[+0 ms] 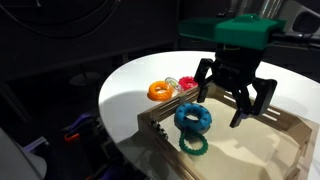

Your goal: Remove the blue ring from the crate and put it on the pile of rings on the left

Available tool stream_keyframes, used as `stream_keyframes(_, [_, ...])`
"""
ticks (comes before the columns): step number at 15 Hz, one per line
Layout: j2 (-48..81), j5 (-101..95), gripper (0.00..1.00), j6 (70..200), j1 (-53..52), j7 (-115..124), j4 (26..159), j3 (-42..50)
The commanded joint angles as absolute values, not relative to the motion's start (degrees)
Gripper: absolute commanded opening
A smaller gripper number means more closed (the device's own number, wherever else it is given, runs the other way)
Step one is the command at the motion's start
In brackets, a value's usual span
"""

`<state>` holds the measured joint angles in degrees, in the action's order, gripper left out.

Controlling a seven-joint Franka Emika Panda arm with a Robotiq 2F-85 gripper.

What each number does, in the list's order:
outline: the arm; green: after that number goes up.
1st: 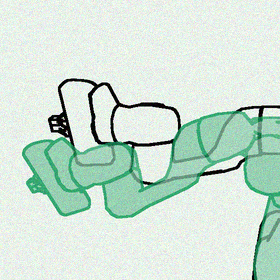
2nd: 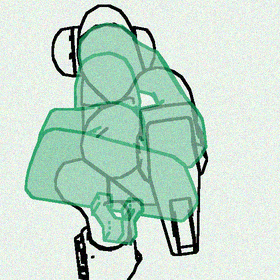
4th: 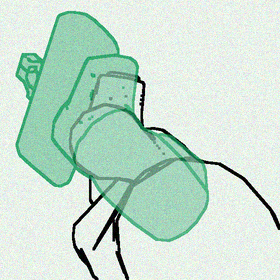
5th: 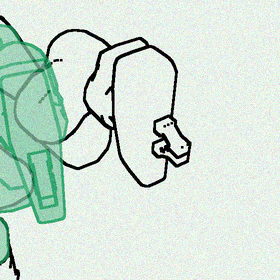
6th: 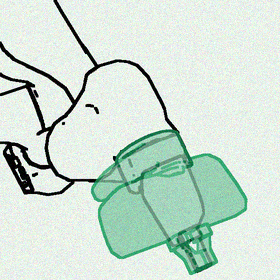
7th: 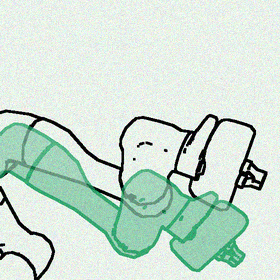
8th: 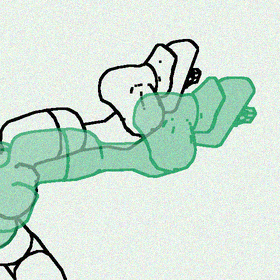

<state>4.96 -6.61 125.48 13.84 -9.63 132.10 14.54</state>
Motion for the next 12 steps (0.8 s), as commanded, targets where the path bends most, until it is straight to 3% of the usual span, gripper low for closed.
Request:
stream_keyframes(1, [5.1, -6.49, 1.0, 128.38, 14.8, -12.96, 133.46, 14.66])
stream_keyframes(12, [6.16, -6.04, 1.0, 130.48, 14.55, -12.48, 134.03, 14.16])
